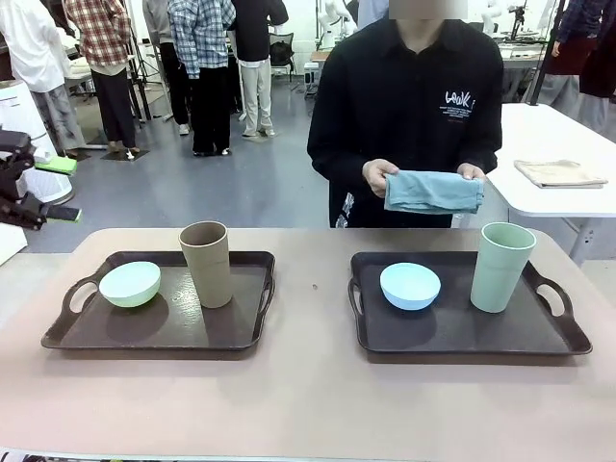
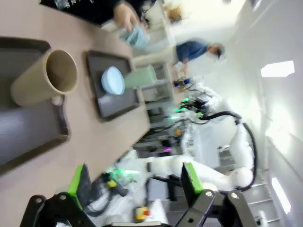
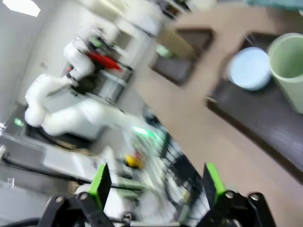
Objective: Set up a tray with a mat and arrange the tableware.
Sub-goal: Pick up the Picnic Bowl and Reusable plastic cup from the Handle tray in front of the human's position and hold them in the air.
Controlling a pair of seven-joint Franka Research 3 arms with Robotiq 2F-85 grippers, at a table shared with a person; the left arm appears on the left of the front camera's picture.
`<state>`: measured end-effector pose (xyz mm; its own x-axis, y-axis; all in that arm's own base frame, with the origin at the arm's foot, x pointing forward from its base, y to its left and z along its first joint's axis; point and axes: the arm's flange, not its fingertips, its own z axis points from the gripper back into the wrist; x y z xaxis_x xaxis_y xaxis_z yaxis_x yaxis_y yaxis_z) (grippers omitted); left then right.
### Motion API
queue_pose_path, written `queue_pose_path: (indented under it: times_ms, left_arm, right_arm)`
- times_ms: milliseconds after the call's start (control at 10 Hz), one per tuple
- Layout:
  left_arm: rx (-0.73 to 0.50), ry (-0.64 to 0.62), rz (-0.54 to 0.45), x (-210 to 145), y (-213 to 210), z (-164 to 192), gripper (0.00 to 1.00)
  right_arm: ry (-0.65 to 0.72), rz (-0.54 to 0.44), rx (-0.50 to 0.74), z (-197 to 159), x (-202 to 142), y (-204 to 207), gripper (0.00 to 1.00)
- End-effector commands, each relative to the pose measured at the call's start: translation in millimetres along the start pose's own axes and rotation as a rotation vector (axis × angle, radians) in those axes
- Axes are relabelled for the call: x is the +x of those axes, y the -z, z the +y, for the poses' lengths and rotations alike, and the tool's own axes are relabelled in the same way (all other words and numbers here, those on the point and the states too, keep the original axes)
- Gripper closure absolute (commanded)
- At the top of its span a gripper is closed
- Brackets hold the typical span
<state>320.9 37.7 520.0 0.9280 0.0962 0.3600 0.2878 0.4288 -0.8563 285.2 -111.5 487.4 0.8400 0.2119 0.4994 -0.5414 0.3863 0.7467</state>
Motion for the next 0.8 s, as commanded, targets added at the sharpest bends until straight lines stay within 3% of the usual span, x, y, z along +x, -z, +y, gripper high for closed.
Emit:
queue_pose_path:
  times_ms: [0, 100, 200, 300, 400, 500, 600, 700]
  left_arm:
    - [0.314, 0.292, -0.073, -8.6, 20.1, -75.0, 0.0]
    - [0.444, 0.454, -0.128, -9.0, 39.9, -112.5, 0.0]
    - [0.519, 0.594, -0.191, -7.4, 62.5, -140.8, 0.0]
    - [0.623, 0.762, -0.24, -3.6, 90.4, -158.5, 0.0]
    - [0.298, 0.423, -0.058, -11.4, 39.3, -133.9, 0.0]
    - [0.298, 0.423, -0.058, -11.4, 39.3, -133.9, 0.0]
    - [0.298, 0.423, -0.058, -11.4, 39.3, -133.9, 0.0]
    - [0.359, 0.524, -0.092, -16.2, 61.3, -160.0, 0.0]
  right_arm:
    - [-0.358, 0.182, -0.653, -12.7, -8.6, -14.4, 0.0]
    - [-0.385, 0.226, -0.744, -20.7, -9.5, -20.3, 0.0]
    - [-0.445, 0.184, -0.706, -24.9, -10.7, -21.4, 0.0]
    - [-0.501, 0.075, -0.527, -26.2, -9.9, -26.3, 0.0]
    - [-0.258, 0.209, -0.393, -12.2, -3.2, -35.8, 0.0]
    - [-0.258, 0.209, -0.393, -12.2, -3.2, -35.8, 0.0]
    - [-0.385, 0.185, -0.49, -15.8, -1.1, -41.0, 0.0]
    - [-0.63, 0.307, -0.524, -20.5, -0.9, -55.0, 0.0]
